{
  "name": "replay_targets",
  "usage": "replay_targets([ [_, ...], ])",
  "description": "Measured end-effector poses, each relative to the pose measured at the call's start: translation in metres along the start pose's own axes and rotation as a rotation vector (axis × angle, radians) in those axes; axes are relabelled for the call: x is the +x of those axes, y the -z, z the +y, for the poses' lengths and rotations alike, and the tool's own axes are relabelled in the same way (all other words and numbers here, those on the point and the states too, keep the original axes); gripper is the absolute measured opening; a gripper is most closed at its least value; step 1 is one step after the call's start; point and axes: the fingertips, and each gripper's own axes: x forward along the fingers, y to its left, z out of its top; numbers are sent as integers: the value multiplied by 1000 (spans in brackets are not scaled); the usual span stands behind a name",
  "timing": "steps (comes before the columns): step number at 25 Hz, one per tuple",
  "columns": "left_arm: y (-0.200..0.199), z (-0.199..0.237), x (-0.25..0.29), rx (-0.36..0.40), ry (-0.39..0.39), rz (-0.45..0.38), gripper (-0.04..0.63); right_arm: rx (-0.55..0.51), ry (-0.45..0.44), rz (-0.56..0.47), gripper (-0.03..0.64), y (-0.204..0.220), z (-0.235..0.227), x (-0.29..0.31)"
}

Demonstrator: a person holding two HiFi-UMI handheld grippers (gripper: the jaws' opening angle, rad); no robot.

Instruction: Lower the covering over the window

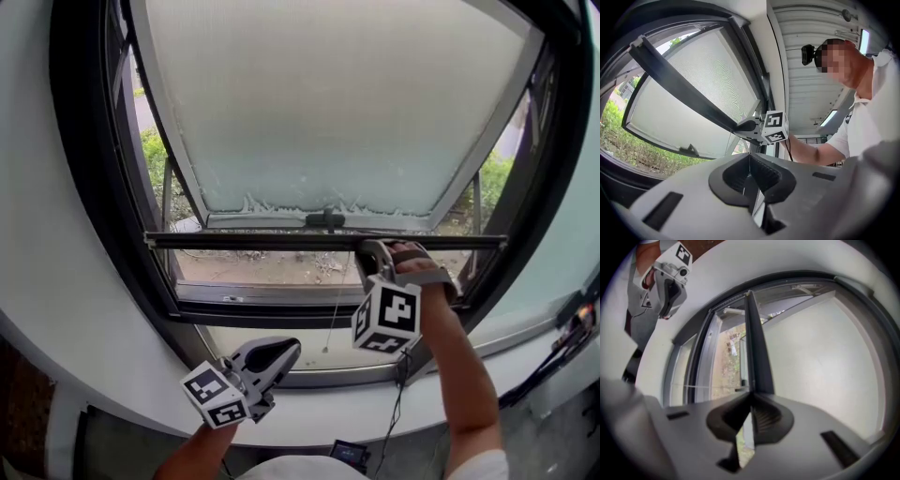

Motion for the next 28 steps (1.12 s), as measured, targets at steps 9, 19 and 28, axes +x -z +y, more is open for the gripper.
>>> replay_targets([
  [9,-16,3,3,33,-5,-13,18,14,61,-26,35,-5,-25,-10],
  [19,-39,3,11,84,2,-34,18,-1,143,-39,35,-10,-70,-25],
  [28,-61,6,18,126,8,-55,18,-6,220,-54,35,-14,-96,-32],
])
